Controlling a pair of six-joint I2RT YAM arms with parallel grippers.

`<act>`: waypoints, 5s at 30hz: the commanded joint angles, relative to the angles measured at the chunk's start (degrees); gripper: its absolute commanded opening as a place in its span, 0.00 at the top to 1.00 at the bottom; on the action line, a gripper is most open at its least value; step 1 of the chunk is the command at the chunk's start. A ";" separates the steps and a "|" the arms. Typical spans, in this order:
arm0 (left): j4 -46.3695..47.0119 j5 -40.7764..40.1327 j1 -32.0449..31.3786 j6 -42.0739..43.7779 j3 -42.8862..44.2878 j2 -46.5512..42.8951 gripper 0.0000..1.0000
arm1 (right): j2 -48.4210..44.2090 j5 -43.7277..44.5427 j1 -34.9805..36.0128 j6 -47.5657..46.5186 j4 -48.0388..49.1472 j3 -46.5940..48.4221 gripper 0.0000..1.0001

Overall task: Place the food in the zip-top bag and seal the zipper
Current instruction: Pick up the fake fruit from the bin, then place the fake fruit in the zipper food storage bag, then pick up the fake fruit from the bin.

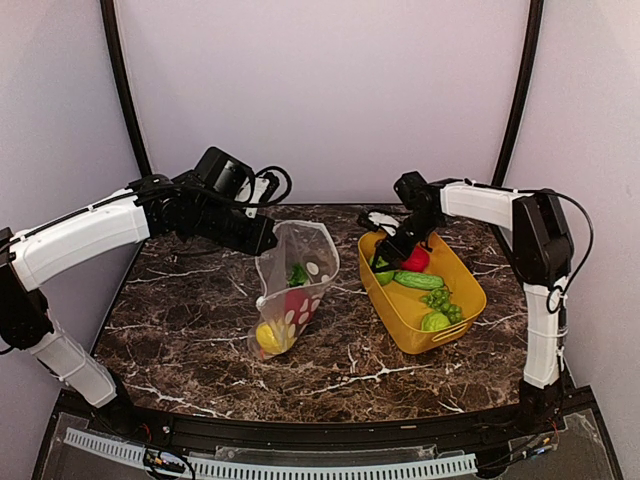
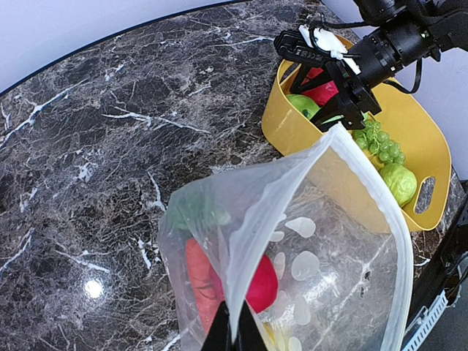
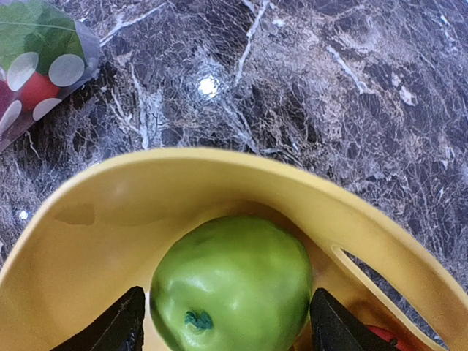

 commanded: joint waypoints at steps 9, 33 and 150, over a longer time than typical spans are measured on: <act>0.96 0.57 -0.01 -0.79 -2.01 -1.63 0.99 | 0.21 3.81 1.15 0.57 0.52 -1.58 0.25; 3.29 1.72 -0.01 -1.90 -2.70 -1.89 0.99 | -20.76 -0.94 0.96 1.87 -3.55 -3.30 0.54; 0.59 0.98 0.08 -0.33 -4.30 -4.46 0.99 | -22.09 8.09 -1.18 -27.99 -16.25 -31.79 0.41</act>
